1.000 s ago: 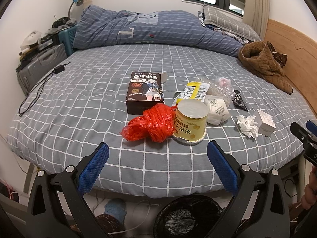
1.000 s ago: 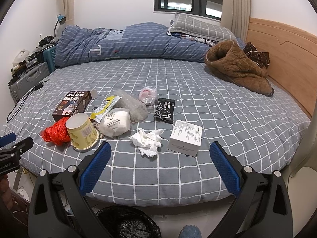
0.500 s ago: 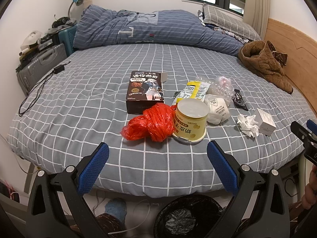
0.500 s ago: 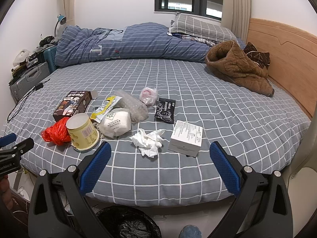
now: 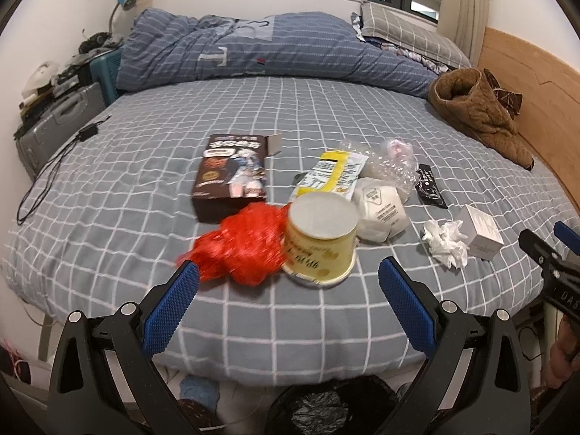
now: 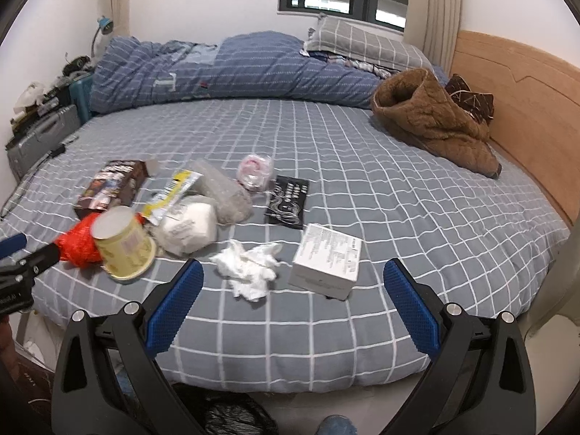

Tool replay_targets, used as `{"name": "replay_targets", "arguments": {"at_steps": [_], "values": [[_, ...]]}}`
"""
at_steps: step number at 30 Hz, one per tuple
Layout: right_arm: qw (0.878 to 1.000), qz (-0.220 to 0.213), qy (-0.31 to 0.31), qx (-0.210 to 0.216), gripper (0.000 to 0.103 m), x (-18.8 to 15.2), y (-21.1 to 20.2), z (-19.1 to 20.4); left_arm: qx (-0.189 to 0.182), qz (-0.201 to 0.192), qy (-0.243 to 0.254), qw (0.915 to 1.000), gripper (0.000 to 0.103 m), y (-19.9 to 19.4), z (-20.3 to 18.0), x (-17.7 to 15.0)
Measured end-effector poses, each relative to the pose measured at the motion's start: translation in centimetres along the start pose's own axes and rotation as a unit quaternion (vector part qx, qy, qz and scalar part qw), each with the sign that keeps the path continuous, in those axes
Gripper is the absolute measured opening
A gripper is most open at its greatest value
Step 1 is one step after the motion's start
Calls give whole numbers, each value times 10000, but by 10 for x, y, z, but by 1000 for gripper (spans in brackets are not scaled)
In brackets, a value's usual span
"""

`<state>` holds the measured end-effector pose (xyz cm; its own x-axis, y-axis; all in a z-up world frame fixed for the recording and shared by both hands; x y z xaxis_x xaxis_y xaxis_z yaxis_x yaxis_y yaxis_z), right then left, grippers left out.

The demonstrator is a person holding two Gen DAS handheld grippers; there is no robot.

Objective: Collect trash
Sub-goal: 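Grasp the yellow paper cup with the left tool while the right tool grasps the white box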

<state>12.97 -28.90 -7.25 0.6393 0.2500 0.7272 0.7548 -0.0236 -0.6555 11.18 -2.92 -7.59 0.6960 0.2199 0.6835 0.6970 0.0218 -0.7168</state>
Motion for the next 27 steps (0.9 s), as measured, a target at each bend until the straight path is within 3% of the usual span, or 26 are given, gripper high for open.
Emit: {"name": "replay_targets", "arguments": {"at_steps": [4, 18, 27], "values": [[9999, 108, 124, -39, 96, -3, 19, -13, -124, 142, 50, 9998, 97, 26, -16, 4], [9974, 591, 409, -8, 91, -15, 90, -28, -20, 420, -3, 9991, 94, 88, -30, 4], [9948, 806, 611, 68, 72, -21, 116, -31, 78, 364, 157, 9992, 84, 105, -41, 8]]}}
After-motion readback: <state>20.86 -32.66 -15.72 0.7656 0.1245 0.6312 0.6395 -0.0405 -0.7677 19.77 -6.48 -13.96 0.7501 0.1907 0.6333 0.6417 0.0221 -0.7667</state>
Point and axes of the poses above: each gripper's, at about its wrist camera, not at the fingertips, and y roughly the way its jaws point, z to its left, x to its top, the point moved 9 cm from there along y, roughly the way its jaws point, and after that the axes turned 10 degrees about -y, right-handed, at the moved point
